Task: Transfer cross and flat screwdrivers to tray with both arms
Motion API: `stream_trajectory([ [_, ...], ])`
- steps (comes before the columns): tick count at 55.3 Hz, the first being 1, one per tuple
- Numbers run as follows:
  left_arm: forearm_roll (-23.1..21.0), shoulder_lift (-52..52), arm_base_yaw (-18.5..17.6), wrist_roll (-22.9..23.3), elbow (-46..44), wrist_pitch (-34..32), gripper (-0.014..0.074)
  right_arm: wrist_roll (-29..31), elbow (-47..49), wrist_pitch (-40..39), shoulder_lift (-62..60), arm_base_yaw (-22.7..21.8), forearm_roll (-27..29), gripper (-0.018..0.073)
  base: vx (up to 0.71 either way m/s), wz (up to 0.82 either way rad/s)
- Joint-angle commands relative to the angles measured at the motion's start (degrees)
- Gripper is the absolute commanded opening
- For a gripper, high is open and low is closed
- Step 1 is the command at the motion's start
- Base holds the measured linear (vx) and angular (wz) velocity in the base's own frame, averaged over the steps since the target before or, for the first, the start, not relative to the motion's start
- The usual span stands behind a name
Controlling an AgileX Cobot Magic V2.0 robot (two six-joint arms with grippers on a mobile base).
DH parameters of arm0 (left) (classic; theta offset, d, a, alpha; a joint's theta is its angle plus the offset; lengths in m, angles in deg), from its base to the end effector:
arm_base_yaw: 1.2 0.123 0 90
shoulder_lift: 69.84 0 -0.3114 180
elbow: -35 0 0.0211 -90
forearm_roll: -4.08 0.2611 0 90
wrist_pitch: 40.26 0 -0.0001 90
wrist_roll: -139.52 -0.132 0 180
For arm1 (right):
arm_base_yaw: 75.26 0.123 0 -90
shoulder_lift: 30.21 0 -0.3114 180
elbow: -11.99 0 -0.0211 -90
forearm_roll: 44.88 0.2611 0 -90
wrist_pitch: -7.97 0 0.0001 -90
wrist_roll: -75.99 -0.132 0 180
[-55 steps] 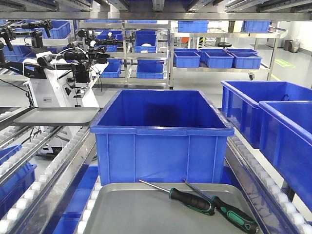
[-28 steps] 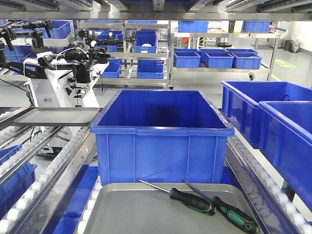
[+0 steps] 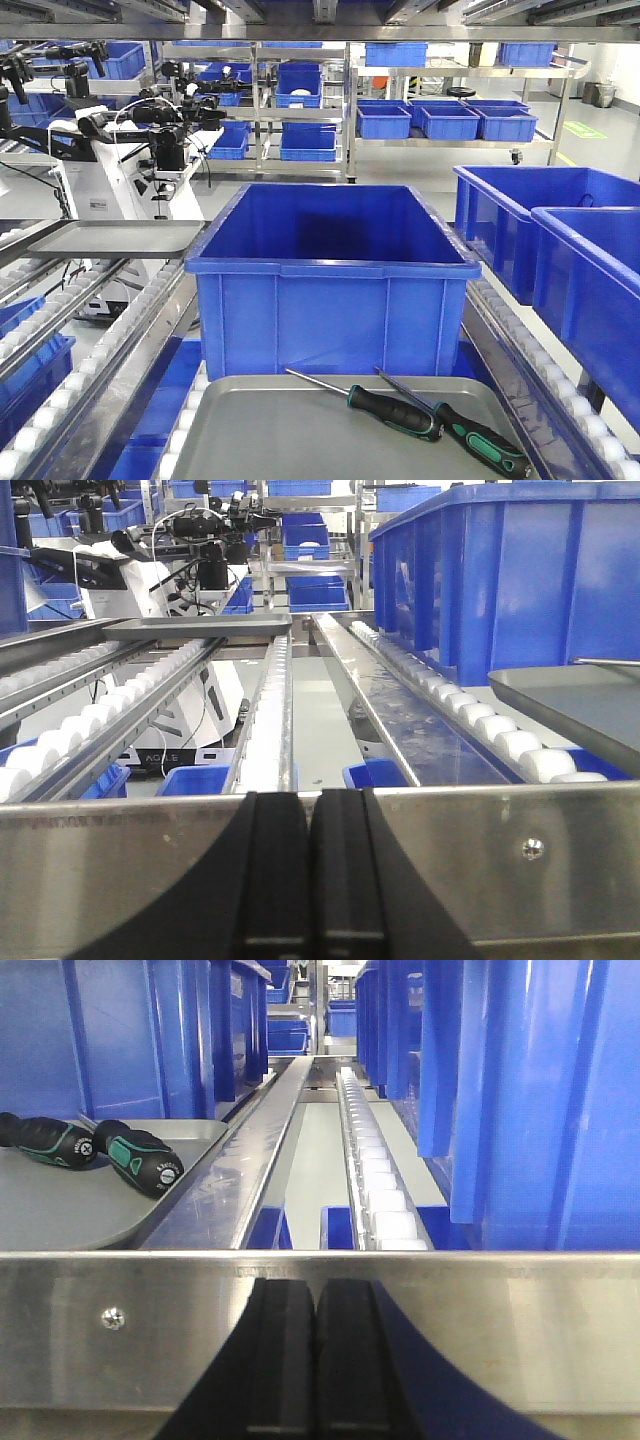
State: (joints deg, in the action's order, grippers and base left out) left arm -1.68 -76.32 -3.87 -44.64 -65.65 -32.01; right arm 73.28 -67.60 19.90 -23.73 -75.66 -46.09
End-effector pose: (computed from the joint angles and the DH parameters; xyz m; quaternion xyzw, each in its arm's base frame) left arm 0.0809 -0.0057 0.1888 0.0121 0.7315 -0.0303 0.6811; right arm 0.0803 -0.0011 0.1786 0.0141 0.7546 0.0048 0.6561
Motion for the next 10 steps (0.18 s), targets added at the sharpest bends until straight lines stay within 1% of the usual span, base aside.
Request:
stream_trajectory([
  [1,-0.1,0.7,0.0,0.6,-1.4,-4.4,-0.0006,0.1,-0.4,-5.0,0.1,-0.4,-0.6,-0.0008,0.0,0.0],
  [10,-0.1,0.7,0.0,0.6,-1.4,-4.4,-0.0006,0.1,-0.4,-5.0,0.1,-0.4,-0.6,-0.0008,0.0,0.0],
])
